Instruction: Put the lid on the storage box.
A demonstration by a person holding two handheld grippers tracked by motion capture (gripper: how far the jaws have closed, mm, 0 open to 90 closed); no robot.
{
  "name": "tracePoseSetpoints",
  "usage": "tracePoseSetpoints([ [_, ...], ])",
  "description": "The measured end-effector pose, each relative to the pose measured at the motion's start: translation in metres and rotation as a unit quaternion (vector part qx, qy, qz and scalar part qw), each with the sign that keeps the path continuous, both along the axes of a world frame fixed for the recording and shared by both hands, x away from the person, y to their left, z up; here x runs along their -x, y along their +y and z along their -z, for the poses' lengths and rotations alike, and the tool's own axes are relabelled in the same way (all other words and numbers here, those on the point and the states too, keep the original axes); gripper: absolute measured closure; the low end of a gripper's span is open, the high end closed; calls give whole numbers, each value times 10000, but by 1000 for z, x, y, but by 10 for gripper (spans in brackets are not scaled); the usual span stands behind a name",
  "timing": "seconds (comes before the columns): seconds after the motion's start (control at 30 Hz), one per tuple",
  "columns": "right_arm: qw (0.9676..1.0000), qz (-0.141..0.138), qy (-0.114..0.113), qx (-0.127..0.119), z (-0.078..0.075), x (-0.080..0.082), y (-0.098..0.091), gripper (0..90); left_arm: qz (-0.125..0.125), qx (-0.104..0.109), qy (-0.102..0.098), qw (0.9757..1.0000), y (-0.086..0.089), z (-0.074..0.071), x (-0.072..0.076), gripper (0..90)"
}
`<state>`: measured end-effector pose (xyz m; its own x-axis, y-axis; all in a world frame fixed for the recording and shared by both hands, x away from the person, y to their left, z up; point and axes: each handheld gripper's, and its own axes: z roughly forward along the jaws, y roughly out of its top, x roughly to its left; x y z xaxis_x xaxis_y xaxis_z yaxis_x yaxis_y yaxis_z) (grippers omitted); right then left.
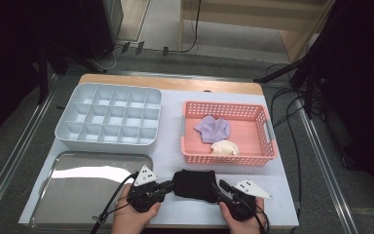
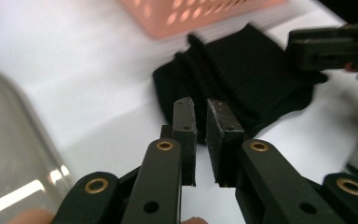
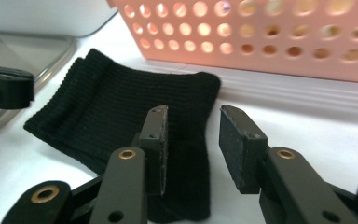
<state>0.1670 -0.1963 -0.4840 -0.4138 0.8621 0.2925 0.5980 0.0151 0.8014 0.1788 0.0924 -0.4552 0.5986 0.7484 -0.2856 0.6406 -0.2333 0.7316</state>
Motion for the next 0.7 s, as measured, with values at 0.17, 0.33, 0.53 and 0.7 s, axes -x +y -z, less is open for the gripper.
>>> tracePoseSetpoints([
  [0.17, 9997, 95, -223, 35, -8, 15, -3, 630, 282, -9, -15, 9996, -9, 0, 0, 818],
  [0.33, 9993, -287, -208, 149, -8, 21, 22, 599, 314, -442, 121, 9985, -16, 15, -5, 814],
  [0.53, 9954, -902, -77, 300, 0, 15, 60, 572, 382, -351, 198, 9985, -13, 17, -9, 845],
  [0.7, 9939, -972, -137, 501, 4, 11, 73, 571, 379, -213, 228, 9988, -8, 15, -11, 850],
])
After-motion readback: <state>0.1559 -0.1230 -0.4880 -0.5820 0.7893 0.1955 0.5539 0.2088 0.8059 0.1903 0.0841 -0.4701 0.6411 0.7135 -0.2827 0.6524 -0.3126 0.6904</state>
